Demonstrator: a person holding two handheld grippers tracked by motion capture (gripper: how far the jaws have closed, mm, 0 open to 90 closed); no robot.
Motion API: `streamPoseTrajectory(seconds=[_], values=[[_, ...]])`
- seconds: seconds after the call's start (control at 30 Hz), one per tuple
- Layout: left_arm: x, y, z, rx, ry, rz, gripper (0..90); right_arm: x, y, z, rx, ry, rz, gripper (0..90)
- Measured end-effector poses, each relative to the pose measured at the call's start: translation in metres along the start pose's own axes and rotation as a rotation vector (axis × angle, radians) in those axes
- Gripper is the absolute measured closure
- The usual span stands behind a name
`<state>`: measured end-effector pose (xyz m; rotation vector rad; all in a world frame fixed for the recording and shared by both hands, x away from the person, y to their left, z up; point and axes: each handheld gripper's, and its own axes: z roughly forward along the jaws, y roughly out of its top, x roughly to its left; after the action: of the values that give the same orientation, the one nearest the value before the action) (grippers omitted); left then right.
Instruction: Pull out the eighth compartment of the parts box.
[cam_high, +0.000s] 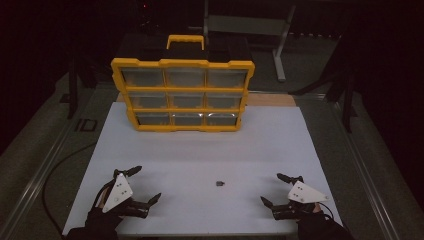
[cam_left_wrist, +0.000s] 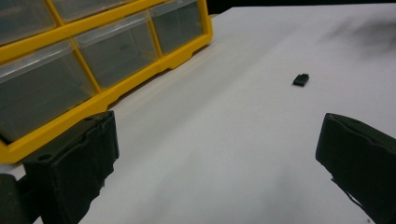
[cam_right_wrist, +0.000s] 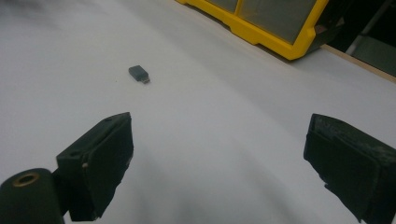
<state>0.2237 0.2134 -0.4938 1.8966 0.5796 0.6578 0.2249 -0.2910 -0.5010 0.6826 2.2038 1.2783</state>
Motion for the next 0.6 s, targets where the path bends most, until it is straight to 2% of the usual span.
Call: streamPoseTrajectory(seconds=[0.2,0.3,0.4,0.6], values=[[0.003,0.005,-0.001,-0.021,-0.005,-0.005,0.0,0.000,0.000,0.000,-0.003,-0.002,0.000,8.2],[0.006,0.009,-0.001,-0.044,0.019,-0.018,0.0,0.001,0.000,0.000,0.001,-0.003,-0.003,8.3],[0.006,0.014,0.000,-0.045,0.023,-0.002,0.0,0.001,0.001,0.000,-0.002,-0.006,-0.001,8.3],[0.006,0.025,0.005,-0.034,-0.003,0.028,0.0,0.001,0.001,-0.001,-0.003,-0.006,-0.002,8.3]])
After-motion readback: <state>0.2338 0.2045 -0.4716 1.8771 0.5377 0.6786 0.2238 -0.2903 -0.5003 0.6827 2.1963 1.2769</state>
